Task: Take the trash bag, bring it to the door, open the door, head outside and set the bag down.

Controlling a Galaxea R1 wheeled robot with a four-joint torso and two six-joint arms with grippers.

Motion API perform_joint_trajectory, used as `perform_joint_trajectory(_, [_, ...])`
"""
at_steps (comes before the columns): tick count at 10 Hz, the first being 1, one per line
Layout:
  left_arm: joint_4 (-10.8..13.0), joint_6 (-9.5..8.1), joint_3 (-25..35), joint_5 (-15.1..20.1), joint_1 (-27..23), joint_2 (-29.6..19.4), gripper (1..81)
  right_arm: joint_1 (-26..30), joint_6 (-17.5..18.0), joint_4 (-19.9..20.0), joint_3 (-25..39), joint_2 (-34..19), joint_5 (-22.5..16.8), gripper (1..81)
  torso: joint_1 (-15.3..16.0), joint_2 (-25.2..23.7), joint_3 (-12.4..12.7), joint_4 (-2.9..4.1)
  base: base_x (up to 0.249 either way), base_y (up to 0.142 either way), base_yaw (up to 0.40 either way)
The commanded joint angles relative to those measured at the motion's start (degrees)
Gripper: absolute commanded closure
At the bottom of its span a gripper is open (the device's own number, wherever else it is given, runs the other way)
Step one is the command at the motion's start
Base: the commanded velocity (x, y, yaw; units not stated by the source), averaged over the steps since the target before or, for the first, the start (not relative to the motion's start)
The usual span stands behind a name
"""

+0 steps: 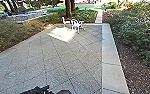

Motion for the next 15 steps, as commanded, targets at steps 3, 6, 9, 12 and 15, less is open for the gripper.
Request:
perform_joint_trajectory(3, [1.2, 2.19, -0.8, 1.4, 3.1, 2.2, 1.0, 0.5, -0.1, -0.2, 1.1, 1.3, -3.7, 1.0, 0.0, 0.0, 0.0, 0.0, 0.0, 0.0, 0.0])
perform_joint_trajectory(6, [8.7, 3.09, -3.0, -4.5, 15.2, 8.6, 1.0, 0.7, 0.0, -0.2, 0.9, 1.3, -3.7, 1.0, 0.0, 0.0, 6.3, 2.13, 0.0, 0.0, 0.0])
perform_joint_trajectory(9, [15.1, 3.35, -3.1, -8.7, 24.6, 11.5, 1.0, 0.9, 0.1, -0.1, 0.9, 1.3, -3.7, 1.0, 0.0, 0.0, 10.9, -3.59, 0.0, 0.0, 0.0])
perform_joint_trajectory(12, [17.9, 5.47, -3.1, -13.8, 32.6, 12.3, 1.0, 1.2, 0.1, -0.1, 1.0, 1.3, -3.7, 1.0, -0.1, 0.0, 15.6, -7.67, 0.0, 0.0, 0.0])
perform_joint_trajectory(15, [20.8, 5.47, -3.1, -17.3, 38.2, 14.3, 1.0, 1.2, 0.1, -0.2, 1.1, 1.3, -3.7, 1.0, -0.1, -0.1, 18.1, -9.85, 0.0, 0.0, 0.0])
